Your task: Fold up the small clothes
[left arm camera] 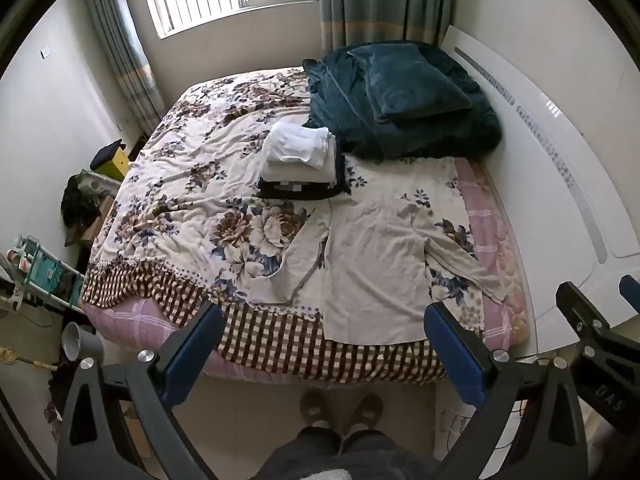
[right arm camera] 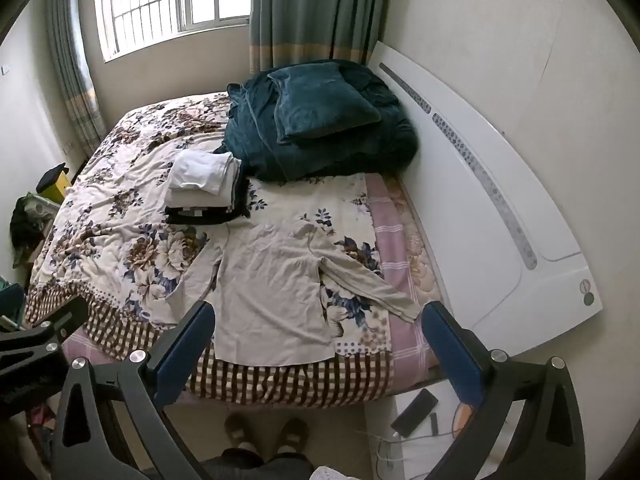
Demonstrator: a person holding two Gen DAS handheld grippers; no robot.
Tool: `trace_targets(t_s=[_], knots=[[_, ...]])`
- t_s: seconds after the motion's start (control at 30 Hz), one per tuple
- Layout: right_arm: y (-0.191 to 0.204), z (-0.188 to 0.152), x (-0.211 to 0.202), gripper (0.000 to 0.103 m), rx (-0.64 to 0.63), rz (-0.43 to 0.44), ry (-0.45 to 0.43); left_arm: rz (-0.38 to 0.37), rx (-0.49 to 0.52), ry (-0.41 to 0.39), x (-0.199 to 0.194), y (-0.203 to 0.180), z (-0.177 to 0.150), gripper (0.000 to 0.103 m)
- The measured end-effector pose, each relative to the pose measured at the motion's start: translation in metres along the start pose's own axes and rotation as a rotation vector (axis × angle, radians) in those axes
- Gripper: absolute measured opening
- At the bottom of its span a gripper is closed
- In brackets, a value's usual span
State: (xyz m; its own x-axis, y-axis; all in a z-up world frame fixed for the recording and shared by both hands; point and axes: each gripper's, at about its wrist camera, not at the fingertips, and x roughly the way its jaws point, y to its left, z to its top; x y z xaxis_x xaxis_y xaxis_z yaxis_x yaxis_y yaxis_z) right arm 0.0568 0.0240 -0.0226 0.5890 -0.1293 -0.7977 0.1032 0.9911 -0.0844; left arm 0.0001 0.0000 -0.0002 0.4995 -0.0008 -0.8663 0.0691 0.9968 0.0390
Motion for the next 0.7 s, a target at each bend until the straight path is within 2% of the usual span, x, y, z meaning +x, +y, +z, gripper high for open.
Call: trace_targets(t_s=[0.7], knots=[[0.002, -0.001, -0.004, 0.103, 0.005, 0.001, -0.002, -0.002, 0.003, -0.011, -0.011, -0.005, 0.013, 0.103]])
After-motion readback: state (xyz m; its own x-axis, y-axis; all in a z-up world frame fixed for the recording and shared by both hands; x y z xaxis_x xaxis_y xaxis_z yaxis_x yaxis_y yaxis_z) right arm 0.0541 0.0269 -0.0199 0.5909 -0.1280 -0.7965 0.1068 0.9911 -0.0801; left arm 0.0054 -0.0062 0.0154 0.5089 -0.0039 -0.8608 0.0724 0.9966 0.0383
